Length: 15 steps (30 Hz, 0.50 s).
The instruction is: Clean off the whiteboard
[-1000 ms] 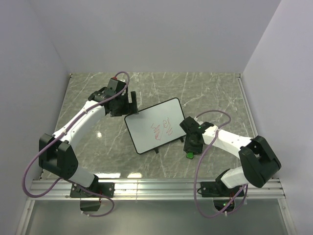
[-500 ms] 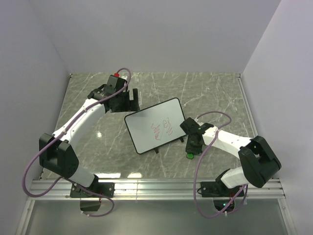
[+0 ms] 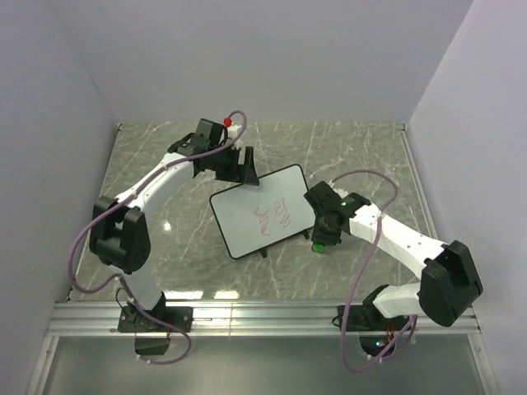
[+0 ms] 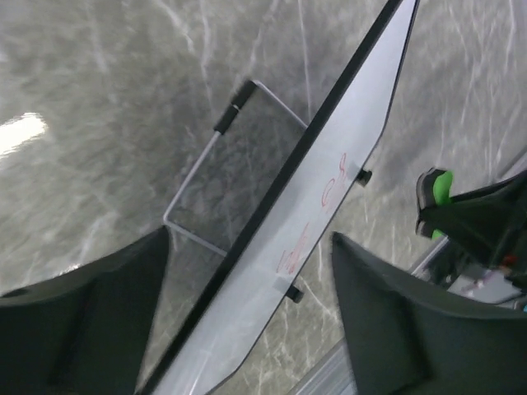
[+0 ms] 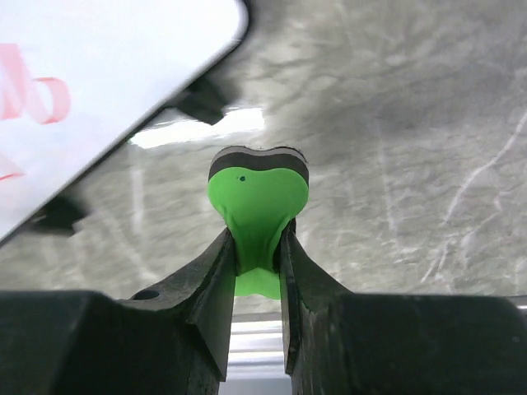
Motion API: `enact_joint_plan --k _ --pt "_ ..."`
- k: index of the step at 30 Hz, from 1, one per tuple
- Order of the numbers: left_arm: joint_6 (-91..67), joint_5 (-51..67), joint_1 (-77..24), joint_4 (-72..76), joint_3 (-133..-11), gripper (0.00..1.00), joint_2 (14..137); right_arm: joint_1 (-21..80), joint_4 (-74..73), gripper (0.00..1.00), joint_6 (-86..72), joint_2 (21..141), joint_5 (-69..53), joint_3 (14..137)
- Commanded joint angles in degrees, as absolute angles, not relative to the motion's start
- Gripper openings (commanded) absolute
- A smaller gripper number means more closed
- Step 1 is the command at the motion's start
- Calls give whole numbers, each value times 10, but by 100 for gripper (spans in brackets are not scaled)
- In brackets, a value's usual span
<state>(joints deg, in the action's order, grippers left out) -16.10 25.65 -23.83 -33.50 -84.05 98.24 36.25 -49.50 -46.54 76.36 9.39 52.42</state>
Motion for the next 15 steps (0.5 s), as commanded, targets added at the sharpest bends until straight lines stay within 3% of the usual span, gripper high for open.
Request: enact_joint_plan --k 1,10,15 --pt "-129 342 -241 -319 -870 78 1019 370 -519 0 -452 732 78 573" --pt "-139 402 -241 -291 -837 27 1031 386 -451 0 -428 786 23 682" --pt "-139 390 -241 -287 -817 13 1018 393 -412 0 -423 873 18 773"
